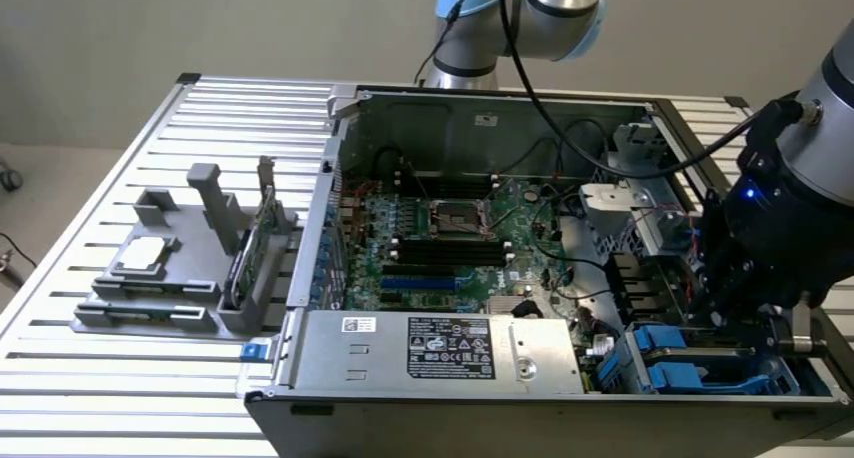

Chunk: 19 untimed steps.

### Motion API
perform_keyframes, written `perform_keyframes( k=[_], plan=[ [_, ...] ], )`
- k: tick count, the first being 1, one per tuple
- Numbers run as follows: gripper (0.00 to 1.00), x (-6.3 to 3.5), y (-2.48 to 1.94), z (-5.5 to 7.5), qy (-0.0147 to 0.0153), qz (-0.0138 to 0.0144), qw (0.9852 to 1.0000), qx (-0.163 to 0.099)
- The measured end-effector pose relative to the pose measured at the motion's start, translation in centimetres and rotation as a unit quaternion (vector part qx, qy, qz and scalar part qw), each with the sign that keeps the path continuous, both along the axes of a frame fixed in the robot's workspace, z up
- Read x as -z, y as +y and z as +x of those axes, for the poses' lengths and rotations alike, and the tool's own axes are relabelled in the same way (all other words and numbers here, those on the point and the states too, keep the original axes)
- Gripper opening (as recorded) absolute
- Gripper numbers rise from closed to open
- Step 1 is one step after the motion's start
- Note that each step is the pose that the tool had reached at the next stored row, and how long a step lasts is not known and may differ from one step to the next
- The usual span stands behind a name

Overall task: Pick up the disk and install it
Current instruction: 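Insert the second disk wire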

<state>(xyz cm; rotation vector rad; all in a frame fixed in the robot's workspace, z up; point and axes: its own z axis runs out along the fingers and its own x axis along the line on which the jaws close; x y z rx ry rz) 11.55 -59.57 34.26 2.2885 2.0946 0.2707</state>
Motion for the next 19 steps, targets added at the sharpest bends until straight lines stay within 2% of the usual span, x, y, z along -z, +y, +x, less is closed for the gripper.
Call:
perform_keyframes(
  k=[9,19],
  plan=[
    [0.16,0.07,-0.4,0.19,0.0,0.0025,0.9999,-0.011],
    [0.16,0.28,-0.82,0.36,0.0,0.0077,0.9997,-0.022]
  ],
)
